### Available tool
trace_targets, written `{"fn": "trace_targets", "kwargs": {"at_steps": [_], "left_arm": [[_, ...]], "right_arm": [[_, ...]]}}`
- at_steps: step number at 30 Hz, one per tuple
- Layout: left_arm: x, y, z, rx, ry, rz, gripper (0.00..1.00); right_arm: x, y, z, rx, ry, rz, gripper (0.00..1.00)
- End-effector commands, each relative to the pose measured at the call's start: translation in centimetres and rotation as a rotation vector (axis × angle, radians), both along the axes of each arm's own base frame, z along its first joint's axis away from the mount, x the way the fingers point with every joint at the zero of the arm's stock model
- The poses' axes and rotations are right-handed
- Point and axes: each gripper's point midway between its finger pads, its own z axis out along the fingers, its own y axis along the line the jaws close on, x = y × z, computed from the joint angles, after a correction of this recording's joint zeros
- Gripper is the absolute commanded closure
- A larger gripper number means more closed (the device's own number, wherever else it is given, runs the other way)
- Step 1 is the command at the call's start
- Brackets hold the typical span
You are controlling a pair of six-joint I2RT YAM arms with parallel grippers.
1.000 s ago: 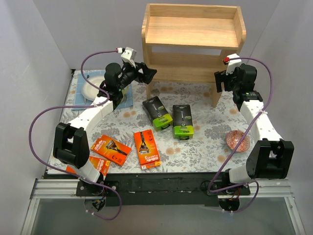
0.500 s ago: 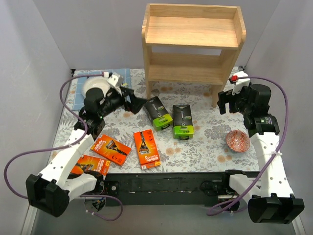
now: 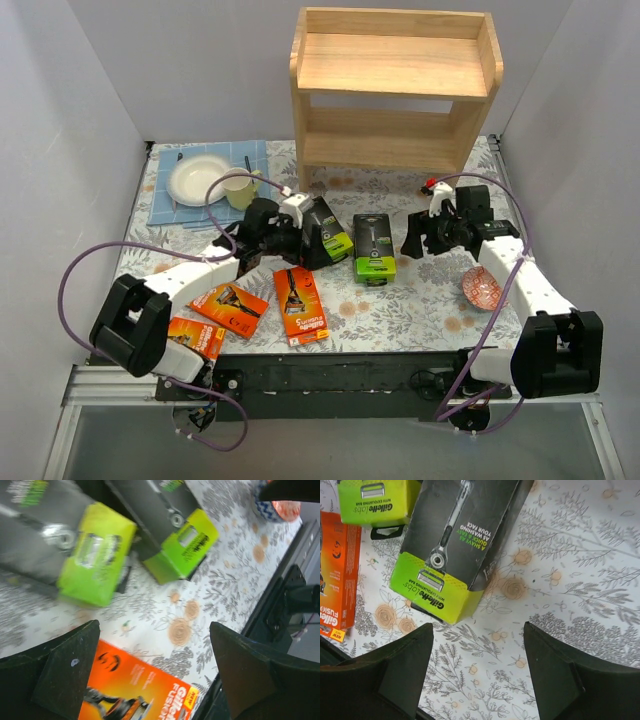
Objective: Place and organize the shaving razors onto the shelf
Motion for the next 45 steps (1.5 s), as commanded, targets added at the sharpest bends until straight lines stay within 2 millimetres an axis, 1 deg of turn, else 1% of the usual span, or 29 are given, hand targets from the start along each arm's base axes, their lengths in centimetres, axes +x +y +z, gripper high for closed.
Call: {"fn": "trace_targets", "kwargs": {"at_steps": [1, 4, 5, 7, 8, 9, 10, 11, 12, 15, 18, 21, 22, 24, 25, 27, 28, 30, 32, 34, 35, 37, 38, 39, 41, 42, 43, 44, 45], "left_arm": [[-1.5, -3.8, 0.7, 0.022, -0.061, -0.081, 0.1], [-1.8, -4.9, 0.0, -0.018, 0.002, -0.05, 0.16], [-2.0, -5.4, -0.2, -0.052, 0.011, -0.051, 0.18], [-2.9, -6.5, -0.6, -0.103, 0.071, -0.043, 0.23], [-3.0, -7.2, -0.3, -0.143, 0.073, -0.042, 0.25], [-4.0, -7.8, -1.5, -0.154, 0.159, -0.02, 0.3], [-4.3, -8.1, -2.1, -0.165, 0.212, 0.005, 0.33], [-4.5, -8.6, -2.1, -0.193, 0.231, 0.011, 0.34], [-5.2, -8.8, -3.0, -0.198, 0.267, 0.016, 0.39], [-5.3, -10.0, -2.9, -0.28, 0.331, 0.056, 0.43], [-5.9, -11.2, -3.1, -0.362, 0.394, 0.053, 0.47], [-5.3, -11.2, -4.4, -0.371, 0.411, 0.142, 0.47], [-5.1, -11.4, -4.1, -0.385, 0.4, 0.141, 0.47], [-4.8, -11.6, -4.7, -0.377, 0.405, 0.147, 0.45], [-4.5, -11.6, -5.2, -0.367, 0.415, 0.17, 0.44], [-4.2, -11.8, -6.0, -0.357, 0.444, 0.193, 0.43], [-4.1, -12.0, -6.2, -0.356, 0.456, 0.197, 0.44], [-4.2, -11.9, -7.7, -0.324, 0.514, 0.229, 0.45], [-3.9, -11.9, -8.6, -0.313, 0.552, 0.271, 0.46], [-3.6, -11.9, -8.9, -0.306, 0.565, 0.293, 0.48], [-3.4, -12.1, -8.8, -0.312, 0.561, 0.298, 0.51], [-3.2, -12.2, -9.0, -0.309, 0.564, 0.301, 0.54], [-2.8, -12.3, -9.0, -0.312, 0.558, 0.316, 0.55], [-2.7, -12.2, -9.5, -0.302, 0.573, 0.335, 0.57], [-2.2, -12.2, -9.6, -0.311, 0.588, 0.352, 0.6], [-2.0, -12.5, -9.3, -0.323, 0.594, 0.346, 0.68], [-1.9, -12.7, -9.3, -0.327, 0.599, 0.339, 0.72], [-1.9, -12.8, -9.2, -0.334, 0.604, 0.333, 0.76], [-1.7, -13.0, -8.7, -0.344, 0.602, 0.327, 0.78]], "right_arm": [[0.0, 1.2, -0.4, 0.054, 0.027, -0.037, 0.21], [-1.2, 1.3, -1.9, 0.042, 0.072, -0.033, 0.21], [-2.1, 1.3, -2.8, 0.053, 0.111, -0.05, 0.21], [-3.0, 1.5, -3.0, 0.07, 0.116, -0.042, 0.21], [-3.8, 1.5, -3.7, 0.075, 0.134, -0.045, 0.21], [-3.9, 1.5, -3.4, 0.084, 0.114, -0.049, 0.21], [-4.0, 1.5, -3.4, 0.091, 0.1, -0.055, 0.21], [-3.6, 1.6, -3.1, 0.103, 0.068, -0.057, 0.21], [-3.8, 1.7, -2.8, 0.118, 0.062, -0.069, 0.21], [-3.6, 2.1, -1.8, 0.141, 0.046, -0.055, 0.21], [-4.0, 2.2, -2.0, 0.146, 0.071, -0.058, 0.21], [-4.2, 2.2, -2.6, 0.16, 0.078, -0.075, 0.2], [-4.5, 2.2, -3.1, 0.166, 0.096, -0.087, 0.2], [-4.6, 2.3, -3.3, 0.171, 0.095, -0.083, 0.2], [-5.0, 2.1, -4.0, 0.165, 0.105, -0.086, 0.2], [-5.2, 1.8, -4.4, 0.157, 0.099, -0.097, 0.2], [-5.3, 1.6, -4.7, 0.157, 0.099, -0.108, 0.2], [-5.3, 1.3, -4.9, 0.166, 0.102, -0.132, 0.2], [-5.7, 1.3, -5.2, 0.188, 0.12, -0.157, 0.2], [-5.9, 1.3, -5.3, 0.215, 0.134, -0.174, 0.2], [-6.4, 1.6, -5.6, 0.245, 0.164, -0.179, 0.2], [-6.4, 1.8, -5.6, 0.294, 0.177, -0.185, 0.19], [-7.0, 2.1, -6.1, 0.334, 0.216, -0.197, 0.19], [-7.4, 2.7, -5.7, 0.396, 0.23, -0.171, 0.19], [-7.2, 3.2, -5.6, 0.457, 0.233, -0.167, 0.18], [-7.8, 3.5, -5.9, 0.501, 0.275, -0.181, 0.18], [-8.0, 3.6, -6.2, 0.519, 0.293, -0.187, 0.17], [-7.7, 3.7, -6.0, 0.537, 0.274, -0.18, 0.16], [-8.0, 3.7, -6.3, 0.56, 0.303, -0.197, 0.16]]}}
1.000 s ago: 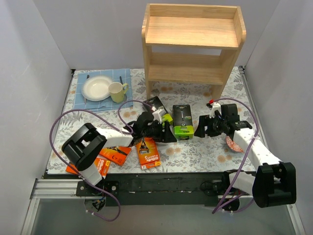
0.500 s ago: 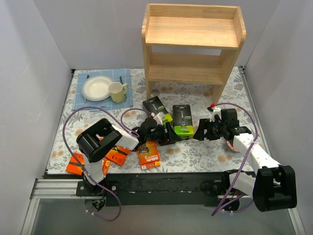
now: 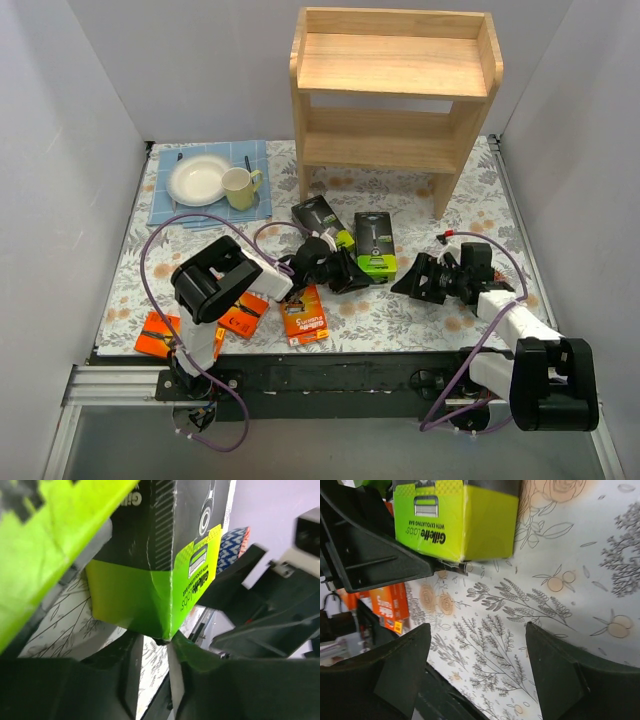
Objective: Place and organize the shaving razors onto the shelf
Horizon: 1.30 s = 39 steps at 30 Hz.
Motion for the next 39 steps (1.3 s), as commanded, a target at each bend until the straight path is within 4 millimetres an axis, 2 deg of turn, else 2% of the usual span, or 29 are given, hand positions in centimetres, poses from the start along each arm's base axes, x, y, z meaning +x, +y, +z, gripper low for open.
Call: {"fn": "trace_targets", "kwargs": {"at_steps": [1, 4, 7, 13, 16, 19, 25, 28, 33, 39], "left_arm": [[1.6, -0.2, 0.2, 0.001, 0.004, 0.044, 0.84], [1.6, -0.2, 0.8, -0.011, -0.01, 0.027, 1.0], [1.3, 0.3, 1.8, -0.027, 0.005, 0.0, 1.0], [0.4, 0.7, 3.7, -0.044, -0.012, -0.048, 1.0], [-0.4, -0.4, 5.6, -0.09, -0.103, -0.123, 1.0], [-1.1, -0.8, 5.6, -0.092, -0.101, -0.146, 1.0], [-0.4, -2.2, 8.0, -0.134, -0.165, -0.18, 1.0], [-0.7, -3.0, 9.1, -0.155, -0.199, -0.226, 1.0], [-1.9, -4.0, 10.1, -0.158, -0.26, -0.287, 1.0], [-2.3, -4.2, 9.9, -0.154, -0.271, -0.318, 1.0]], "right_arm": [[0.4, 1.5, 1.4, 0.177, -0.004, -0.007, 0.14], [0.3, 1.6, 1.0, 0.232, 0.056, -0.059, 0.11], [1.4, 0.5, 0.9, 0.278, 0.126, -0.172, 0.04], [2.7, -0.6, 0.7, 0.325, 0.213, -0.277, 0.01], [3.3, -0.5, 1.0, 0.354, 0.243, -0.299, 0.01], [3.6, -0.4, 1.0, 0.374, 0.276, -0.313, 0.01], [4.1, -0.3, 1.2, 0.391, 0.31, -0.312, 0.01], [4.7, -0.4, 1.4, 0.396, 0.304, -0.319, 0.01], [5.5, -0.4, 1.6, 0.402, 0.309, -0.333, 0.01], [7.3, -0.4, 3.0, 0.443, 0.298, -0.34, 0.01]]}}
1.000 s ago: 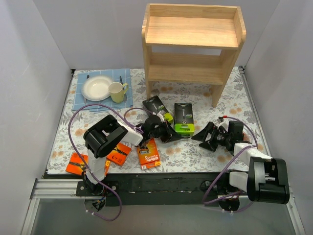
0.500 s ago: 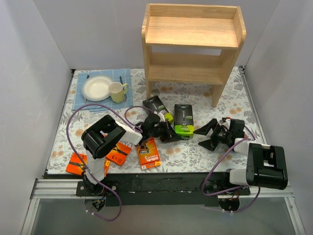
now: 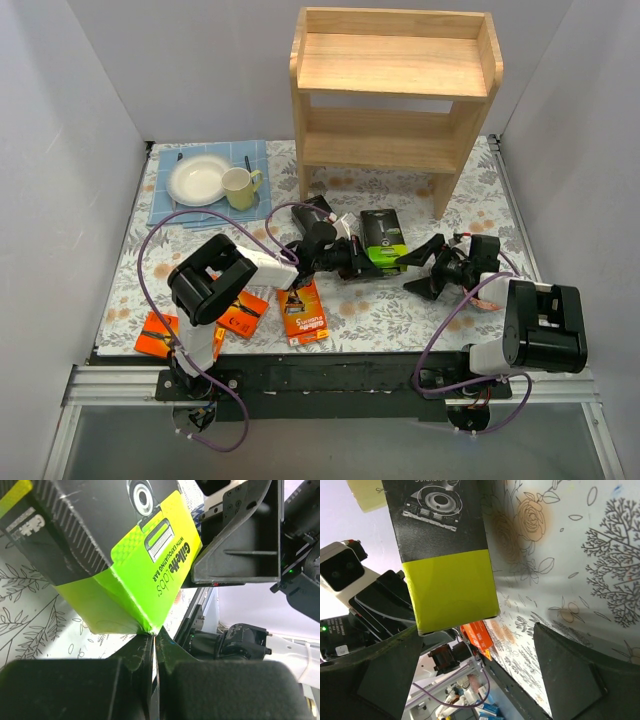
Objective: Place and organize the shaving razors onto the shelf
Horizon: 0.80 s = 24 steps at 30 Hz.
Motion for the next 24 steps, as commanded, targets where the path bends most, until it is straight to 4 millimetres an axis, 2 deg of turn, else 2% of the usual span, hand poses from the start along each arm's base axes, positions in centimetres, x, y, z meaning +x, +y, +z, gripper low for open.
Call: {"fn": "trace_targets", "kwargs": {"at_steps": [1, 5, 14, 16, 17, 18, 20, 21, 22, 23, 24], "left_arm": [[-2.1, -1.4, 5.3, -0.107, -0.103, -0.12, 1.0], [-2.6, -1.5, 5.7, -0.116, -0.126, -0.144, 1.0], [-3.1, -1.1, 5.4, -0.107, -0.129, -0.147, 1.0], [-3.0, -1.1, 5.5, -0.107, -0.133, -0.145, 1.0], [-3.0, -1.1, 5.4, -0.106, -0.14, -0.145, 1.0], [-3.0, -1.1, 5.4, -0.105, -0.144, -0.148, 1.0], [-2.9, -1.1, 5.4, -0.097, -0.164, -0.151, 1.0], [-2.8, -1.1, 5.3, -0.089, -0.177, -0.153, 0.99], [-2.6, -1.1, 5.3, -0.082, -0.19, -0.149, 0.94], [-2.6, -0.8, 4.9, -0.062, -0.226, -0.164, 0.72], [-2.7, -0.6, 5.2, -0.06, -0.27, -0.186, 0.66]], "right_arm": [[3.2, -0.2, 2.3, 0.021, -0.07, -0.032, 0.01], [3.8, 0.2, 3.4, 0.067, -0.09, -0.019, 0.01], [3.4, 0.9, 3.3, 0.079, -0.075, 0.004, 0.02], [3.0, 1.1, 3.2, 0.069, -0.077, 0.018, 0.05], [2.8, 1.5, 3.2, 0.059, -0.088, 0.034, 0.09], [2.7, 1.7, 3.3, 0.048, -0.098, 0.048, 0.2], [2.5, 2.0, 3.5, 0.012, -0.16, 0.09, 0.33], [2.5, 1.9, 3.5, -0.002, -0.174, 0.096, 0.42], [2.4, 1.8, 3.6, -0.009, -0.18, 0.099, 0.45], [2.4, 1.8, 4.0, -0.026, -0.223, 0.118, 0.47], [2.4, 1.8, 4.3, -0.032, -0.243, 0.129, 0.51]]}}
